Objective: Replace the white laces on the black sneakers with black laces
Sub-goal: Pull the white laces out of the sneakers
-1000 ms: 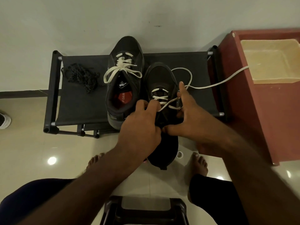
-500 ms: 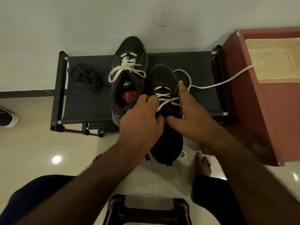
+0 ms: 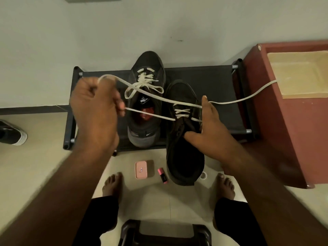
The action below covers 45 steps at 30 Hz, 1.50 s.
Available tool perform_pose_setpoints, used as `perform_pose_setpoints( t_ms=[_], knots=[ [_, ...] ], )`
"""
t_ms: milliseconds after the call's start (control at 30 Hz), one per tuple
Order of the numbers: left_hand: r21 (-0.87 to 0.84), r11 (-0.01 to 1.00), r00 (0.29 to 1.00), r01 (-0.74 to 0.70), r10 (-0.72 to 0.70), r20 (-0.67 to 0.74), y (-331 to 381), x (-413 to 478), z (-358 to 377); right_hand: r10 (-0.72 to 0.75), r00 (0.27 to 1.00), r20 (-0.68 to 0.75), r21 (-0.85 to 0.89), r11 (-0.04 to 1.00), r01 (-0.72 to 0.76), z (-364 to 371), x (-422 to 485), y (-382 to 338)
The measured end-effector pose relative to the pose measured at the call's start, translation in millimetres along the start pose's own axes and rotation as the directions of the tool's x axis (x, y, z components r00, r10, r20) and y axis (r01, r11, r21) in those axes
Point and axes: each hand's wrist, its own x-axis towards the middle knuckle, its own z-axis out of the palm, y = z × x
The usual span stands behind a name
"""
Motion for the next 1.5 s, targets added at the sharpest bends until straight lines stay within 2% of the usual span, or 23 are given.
perform_pose_setpoints(
  t_ms=[67,133,167,233,267,300,400,467,567,667,733,867,933,1033,1167,1333,1433,1500],
  knots=[
    [0.095,0.995,0.995,0.035,-0.026,-0.091,-10.8,11.5,-7.6,0.028,0.999,-0.032,0.031,0.999,-0.027,0.0,-0.2,0.2],
    [0.251,0.965,0.996,0.071,-0.055,-0.071,-20.0,12.2,-11.1,0.041,0.998,-0.054,0.047,0.998,-0.039,0.1,-1.1,-1.0],
    [0.375,0.926,0.999,0.046,-0.037,-0.032,-24.3,8.7,-11.1,0.044,0.997,-0.061,0.047,0.998,-0.041,-0.1,-1.8,-1.4],
    [0.641,0.748,0.985,-0.171,0.138,0.101,-27.7,-4.7,-6.0,0.047,0.996,-0.077,0.041,0.998,-0.044,-0.4,-2.9,-1.8],
    [0.677,0.671,0.953,-0.301,0.239,0.187,-27.8,-12.7,-0.9,0.041,0.995,-0.092,0.036,0.999,-0.038,-0.3,-3.6,-1.8],
    [0.66,0.64,0.919,-0.393,0.287,0.269,-27.3,-20.9,6.3,0.037,0.993,-0.111,0.026,0.999,-0.034,0.1,-4.6,-1.5],
    [0.554,0.682,0.837,-0.478,0.163,0.522,-32.2,-46.4,24.5,0.02,0.985,-0.174,-0.034,0.999,-0.027,1.5,-7.2,0.2],
    [0.591,0.617,0.779,-0.519,0.058,0.624,-39.6,-57.3,33.0,-0.001,0.986,-0.167,-0.058,0.998,-0.009,1.1,-8.0,1.5],
    [0.631,0.543,0.718,-0.553,-0.073,0.692,-47.4,-53.0,36.9,-0.051,0.993,-0.108,-0.094,0.995,0.041,-0.3,-11.1,0.6],
    [0.637,0.525,0.676,-0.564,-0.15,0.722,-49.5,-47.5,37.3,-0.076,0.996,-0.056,-0.128,0.989,0.068,-0.3,-14.0,0.0],
    [0.643,0.53,0.687,-0.553,-0.146,0.712,-49.9,-49.6,38.6,-0.069,0.994,-0.083,-0.132,0.99,0.058,0.2,-14.4,-0.6],
    [0.706,0.492,0.769,-0.51,-0.106,0.63,-52.1,-55.8,41.8,-0.067,0.985,-0.156,-0.154,0.987,0.043,-0.4,-13.1,1.9],
    [0.703,0.511,0.792,-0.494,-0.068,0.606,-52.9,-57.6,42.2,-0.085,0.983,-0.161,-0.132,0.989,0.064,-0.9,-13.3,1.1],
    [0.643,0.57,0.778,-0.511,-0.009,0.628,-50.6,-61.2,45.6,-0.09,0.982,-0.168,-0.122,0.99,0.07,-0.6,-14.5,-0.4],
    [0.668,0.584,0.786,-0.46,-0.082,0.613,-51.6,-59.2,45.9,-0.097,0.967,-0.237,-0.158,0.986,0.06,-0.3,-14.7,0.1],
    [0.701,0.57,0.8,-0.428,-0.122,0.587,-49.2,-57.3,46.2,-0.078,0.974,-0.215,-0.15,0.988,0.046,-3.0,-15.6,-1.2],
    [0.688,0.646,0.866,-0.331,-0.082,0.494,-47.5,-51.1,41.2,-0.046,0.972,-0.232,-0.101,0.995,0.023,-8.7,-13.8,2.4],
    [0.665,0.683,0.875,-0.302,-0.078,0.477,-46.3,-50.4,38.7,-0.054,0.972,-0.23,-0.11,0.994,0.029,-10.1,-13.8,3.3]
  ],
)
